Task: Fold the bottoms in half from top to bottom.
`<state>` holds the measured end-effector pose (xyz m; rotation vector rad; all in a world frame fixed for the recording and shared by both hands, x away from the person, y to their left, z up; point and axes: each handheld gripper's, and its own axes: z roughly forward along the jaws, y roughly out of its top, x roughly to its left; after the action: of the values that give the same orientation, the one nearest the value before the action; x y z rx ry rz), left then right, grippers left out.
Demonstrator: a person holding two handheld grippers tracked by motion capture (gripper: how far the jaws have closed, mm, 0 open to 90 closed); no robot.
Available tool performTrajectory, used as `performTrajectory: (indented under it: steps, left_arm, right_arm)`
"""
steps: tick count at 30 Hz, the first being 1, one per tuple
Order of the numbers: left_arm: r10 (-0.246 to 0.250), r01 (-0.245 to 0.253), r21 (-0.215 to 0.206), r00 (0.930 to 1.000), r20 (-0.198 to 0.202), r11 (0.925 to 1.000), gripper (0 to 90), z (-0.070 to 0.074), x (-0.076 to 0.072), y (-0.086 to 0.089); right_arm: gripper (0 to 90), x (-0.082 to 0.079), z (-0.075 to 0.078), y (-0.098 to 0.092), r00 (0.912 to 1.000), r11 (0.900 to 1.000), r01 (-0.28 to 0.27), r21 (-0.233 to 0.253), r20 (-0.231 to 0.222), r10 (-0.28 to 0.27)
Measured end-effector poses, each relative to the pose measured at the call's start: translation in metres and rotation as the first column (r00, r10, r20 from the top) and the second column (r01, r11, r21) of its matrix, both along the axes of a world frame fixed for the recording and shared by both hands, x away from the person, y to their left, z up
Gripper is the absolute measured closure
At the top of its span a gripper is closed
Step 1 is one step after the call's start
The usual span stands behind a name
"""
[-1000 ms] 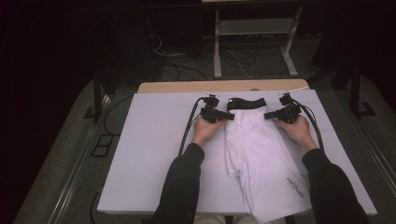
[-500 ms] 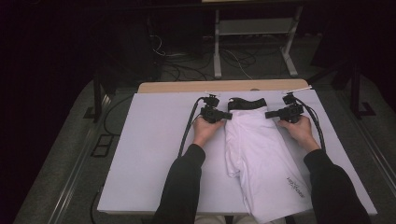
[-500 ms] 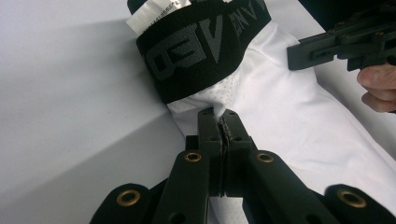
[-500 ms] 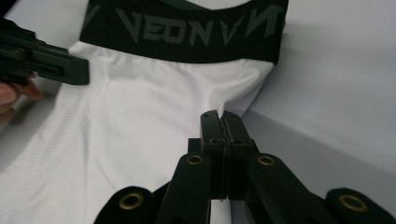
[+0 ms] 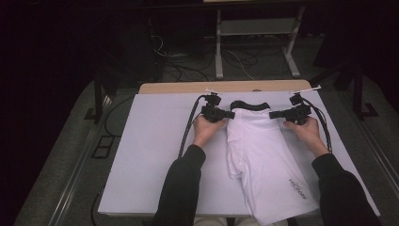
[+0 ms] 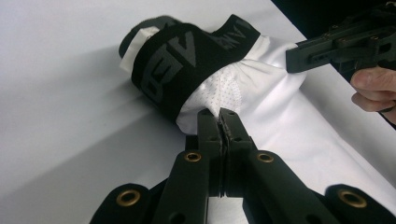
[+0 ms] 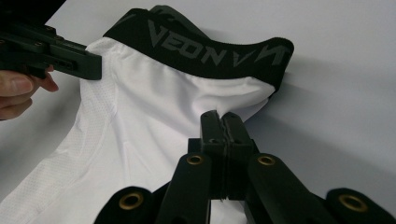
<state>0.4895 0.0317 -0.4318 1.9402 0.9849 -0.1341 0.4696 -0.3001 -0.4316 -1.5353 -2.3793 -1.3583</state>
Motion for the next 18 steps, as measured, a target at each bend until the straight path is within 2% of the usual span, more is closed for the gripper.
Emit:
performTrajectory:
  steps: [7,18]
  left_arm:
    - [-0.015,0.015,-0.003,0.9999,0.002,0.9999,87.1,0.008,-0.005,-0.001]
    - [-0.035,0.035,-0.011,0.9991,0.022,0.9993,87.1,0.021,-0.014,0.001]
  right_arm:
    - [87.8,-0.005,0.005,-0.005,0.9998,1.0,0.002,0.028,0.018,-0.003]
    - [87.8,-0.012,0.015,-0.008,0.9992,1.0,-0.015,0.024,0.038,0.014]
